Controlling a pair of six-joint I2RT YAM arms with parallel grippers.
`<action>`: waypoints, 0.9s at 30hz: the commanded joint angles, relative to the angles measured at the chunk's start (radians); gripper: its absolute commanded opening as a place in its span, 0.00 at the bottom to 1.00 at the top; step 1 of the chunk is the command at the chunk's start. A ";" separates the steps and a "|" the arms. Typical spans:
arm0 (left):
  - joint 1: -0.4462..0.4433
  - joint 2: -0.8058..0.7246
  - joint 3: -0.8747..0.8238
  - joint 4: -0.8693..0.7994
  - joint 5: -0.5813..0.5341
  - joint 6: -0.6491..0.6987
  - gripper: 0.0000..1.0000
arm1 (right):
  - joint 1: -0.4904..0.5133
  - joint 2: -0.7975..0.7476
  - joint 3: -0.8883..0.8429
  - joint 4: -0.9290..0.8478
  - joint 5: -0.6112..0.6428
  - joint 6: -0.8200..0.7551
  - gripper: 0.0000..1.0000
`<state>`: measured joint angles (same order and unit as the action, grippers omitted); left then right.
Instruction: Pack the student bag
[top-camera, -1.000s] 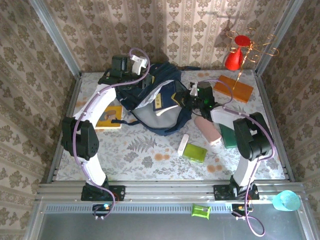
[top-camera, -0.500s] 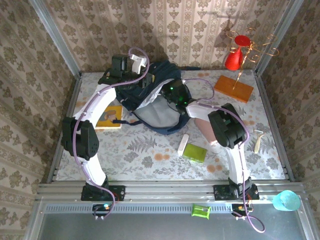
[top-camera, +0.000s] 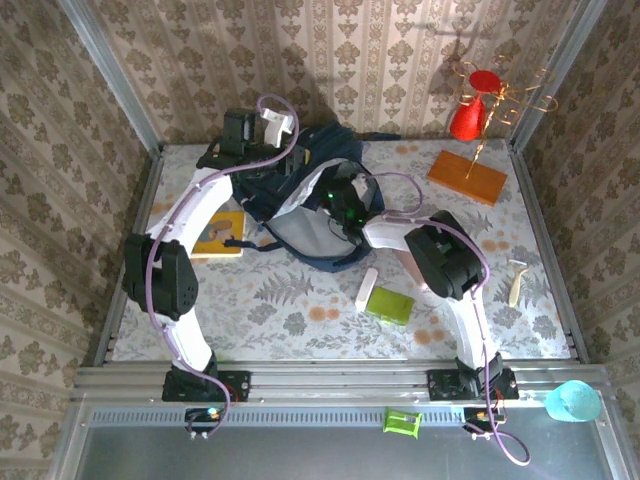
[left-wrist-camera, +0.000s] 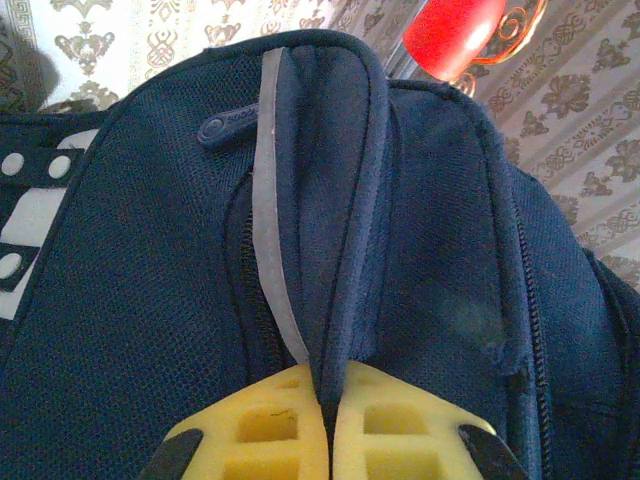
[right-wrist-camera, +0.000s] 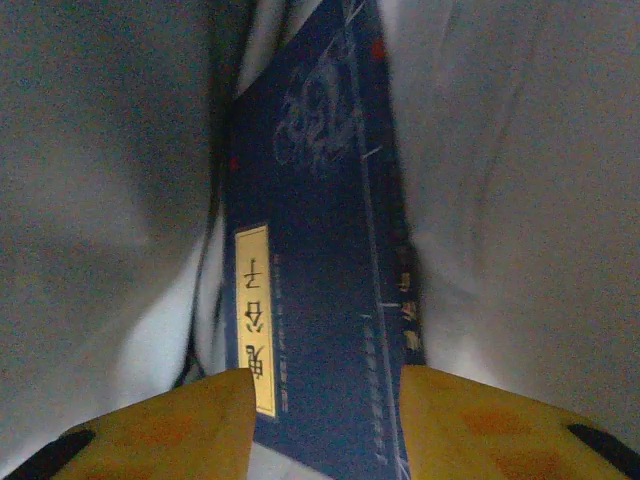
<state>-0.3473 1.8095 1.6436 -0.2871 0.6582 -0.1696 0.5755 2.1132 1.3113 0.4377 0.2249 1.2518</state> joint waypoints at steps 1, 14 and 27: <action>-0.007 0.001 0.068 0.117 0.040 -0.021 0.00 | -0.024 -0.175 -0.127 0.044 -0.016 -0.077 0.46; -0.052 0.100 0.022 0.115 0.011 0.031 0.44 | -0.044 -0.790 -0.511 -0.198 -0.051 -0.545 0.48; 0.253 -0.514 -0.851 0.210 -0.542 -0.344 0.84 | 0.035 -0.743 -0.476 -0.237 -0.118 -0.687 0.50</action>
<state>-0.1516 1.3586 0.9253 -0.0837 0.2668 -0.3744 0.6071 1.3449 0.8154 0.1940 0.1303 0.6044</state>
